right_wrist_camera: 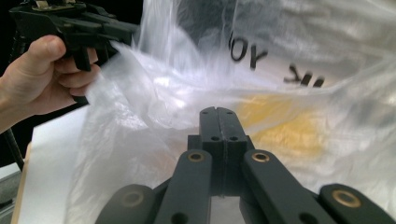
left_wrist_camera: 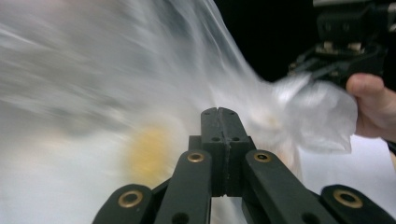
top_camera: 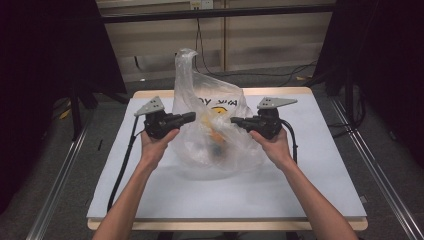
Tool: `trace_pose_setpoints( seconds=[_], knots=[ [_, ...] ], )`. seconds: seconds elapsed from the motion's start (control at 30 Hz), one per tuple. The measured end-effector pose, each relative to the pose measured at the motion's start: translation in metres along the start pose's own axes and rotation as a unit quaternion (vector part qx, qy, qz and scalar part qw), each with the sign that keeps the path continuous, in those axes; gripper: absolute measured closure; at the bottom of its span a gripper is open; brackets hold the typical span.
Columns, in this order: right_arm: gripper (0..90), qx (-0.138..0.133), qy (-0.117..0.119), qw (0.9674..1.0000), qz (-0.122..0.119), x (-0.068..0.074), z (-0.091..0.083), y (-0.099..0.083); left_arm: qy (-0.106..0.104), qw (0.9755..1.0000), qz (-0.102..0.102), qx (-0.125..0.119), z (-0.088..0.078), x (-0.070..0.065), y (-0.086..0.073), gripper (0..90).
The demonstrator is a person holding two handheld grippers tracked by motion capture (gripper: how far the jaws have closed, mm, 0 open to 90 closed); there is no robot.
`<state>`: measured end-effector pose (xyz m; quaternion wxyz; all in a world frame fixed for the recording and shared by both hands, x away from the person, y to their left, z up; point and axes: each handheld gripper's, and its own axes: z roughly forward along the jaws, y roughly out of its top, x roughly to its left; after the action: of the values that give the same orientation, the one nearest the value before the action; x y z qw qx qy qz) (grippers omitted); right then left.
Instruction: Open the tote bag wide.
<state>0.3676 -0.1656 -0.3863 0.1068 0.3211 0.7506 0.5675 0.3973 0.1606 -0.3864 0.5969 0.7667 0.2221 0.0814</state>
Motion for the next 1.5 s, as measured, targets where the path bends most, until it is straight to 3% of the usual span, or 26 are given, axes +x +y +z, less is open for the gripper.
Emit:
trace_pose_setpoints(
  seconds=[0.07, 0.2, 0.3, 0.37, 0.4, 0.47, 0.57, 0.6, 0.63, 0.67, 0.7, 0.77, 0.83, 0.93, 0.97, 1.0, 1.13, 1.17, 1.23, 1.27, 1.37, 1.47, 1.5],
  knots=[
    [90.0, 0.016, -0.001, 0.9999, 0.001, -0.001, 0.005, -0.009, 0.002, 0.9997, 0.007, 0.023, 0.008, 0.000, -0.008, 90.0],
    [90.0, 0.032, 0.000, 0.9995, 0.005, -0.001, 0.009, -0.022, -0.004, 0.9989, -0.006, 0.047, 0.021, 0.000, -0.027, 90.0],
    [90.0, 0.044, 0.002, 0.9990, 0.005, 0.000, 0.011, -0.030, -0.005, 0.9964, -0.004, 0.085, 0.029, 0.000, -0.039, 90.0],
    [90.0, 0.054, 0.003, 0.9985, 0.007, 0.001, 0.013, -0.039, -0.005, 0.9957, -0.006, 0.092, 0.033, 0.000, -0.044, 90.0],
    [90.0, 0.057, 0.004, 0.9983, 0.008, 0.001, 0.013, -0.042, -0.003, 0.9937, -0.006, 0.112, 0.036, 0.000, -0.051, 90.0],
    [90.0, 0.063, 0.002, 0.9980, 0.008, 0.001, 0.014, -0.045, -0.002, 0.9931, -0.006, 0.117, 0.039, 0.000, -0.054, 90.0],
    [90.0, 0.088, 0.001, 0.9961, 0.003, 0.002, 0.020, -0.057, -0.002, 0.9901, -0.025, 0.138, 0.042, 0.008, -0.070, 90.0],
    [90.0, 0.095, 0.000, 0.9955, 0.004, 0.002, 0.022, -0.060, -0.002, 0.9901, -0.025, 0.138, 0.042, 0.008, -0.070, 90.0],
    [90.0, 0.100, -0.002, 0.9949, 0.003, 0.000, 0.023, -0.063, 0.001, 0.9881, -0.031, 0.151, 0.044, 0.010, -0.078, 90.0],
    [90.0, 0.105, -0.002, 0.9944, 0.005, 0.000, 0.024, -0.066, 0.001, 0.9881, -0.031, 0.151, 0.044, 0.010, -0.078, 90.0],
    [90.0, 0.109, -0.004, 0.9940, 0.008, -0.001, 0.025, -0.069, 0.005, 0.9850, -0.030, 0.170, 0.046, 0.011, -0.085, 90.0],
    [90.0, 0.115, -0.003, 0.9933, 0.009, -0.002, 0.026, -0.073, 0.003, 0.9839, -0.031, 0.176, 0.046, 0.012, -0.088, 90.0],
    [90.0, 0.125, -0.004, 0.9921, 0.011, -0.003, 0.028, -0.079, 0.006, 0.9804, -0.029, 0.195, 0.046, 0.011, -0.091, 90.0],
    [90.0, 0.149, -0.002, 0.9888, 0.004, 0.000, 0.031, -0.088, 0.003, 0.9780, -0.025, 0.207, 0.045, 0.010, -0.096, 90.0],
    [90.0, 0.149, -0.002, 0.9888, 0.004, 0.000, 0.031, -0.088, 0.004, 0.9788, -0.024, 0.203, 0.045, 0.009, -0.096, 90.0],
    [90.0, 0.161, -0.004, 0.9869, 0.002, 0.000, 0.031, -0.093, 0.007, 0.9778, -0.023, 0.208, 0.043, 0.008, -0.096, 90.0],
    [90.0, 0.182, -0.008, 0.9832, 0.000, 0.001, 0.030, -0.099, 0.005, 0.9779, -0.016, 0.208, 0.037, 0.005, -0.098, 90.0],
    [90.0, 0.189, -0.009, 0.9820, -0.003, 0.001, 0.030, -0.101, 0.004, 0.9762, -0.012, 0.217, 0.034, 0.005, -0.098, 90.0],
    [90.0, 0.184, -0.009, 0.9828, 0.008, 0.000, 0.027, -0.105, -0.003, 0.9773, -0.018, 0.211, 0.028, 0.003, -0.101, 90.0],
    [90.0, 0.184, -0.009, 0.9828, 0.008, 0.000, 0.027, -0.105, -0.004, 0.9767, -0.019, 0.214, 0.024, 0.002, -0.102, 90.0],
    [90.0, 0.190, -0.022, 0.9814, -0.014, 0.006, 0.022, -0.105, 0.000, 0.9773, -0.021, 0.211, 0.010, 0.002, -0.105, 90.0],
    [90.0, 0.181, -0.018, 0.9833, -0.010, 0.007, 0.018, -0.104, 0.000, 0.9804, -0.027, 0.195, 0.006, 0.002, -0.104, 90.0],
    [90.0, 0.172, -0.018, 0.9849, -0.009, 0.008, 0.016, -0.102, 0.000, 0.9804, -0.027, 0.195, 0.006, 0.002, -0.104, 90.0]
  ],
)
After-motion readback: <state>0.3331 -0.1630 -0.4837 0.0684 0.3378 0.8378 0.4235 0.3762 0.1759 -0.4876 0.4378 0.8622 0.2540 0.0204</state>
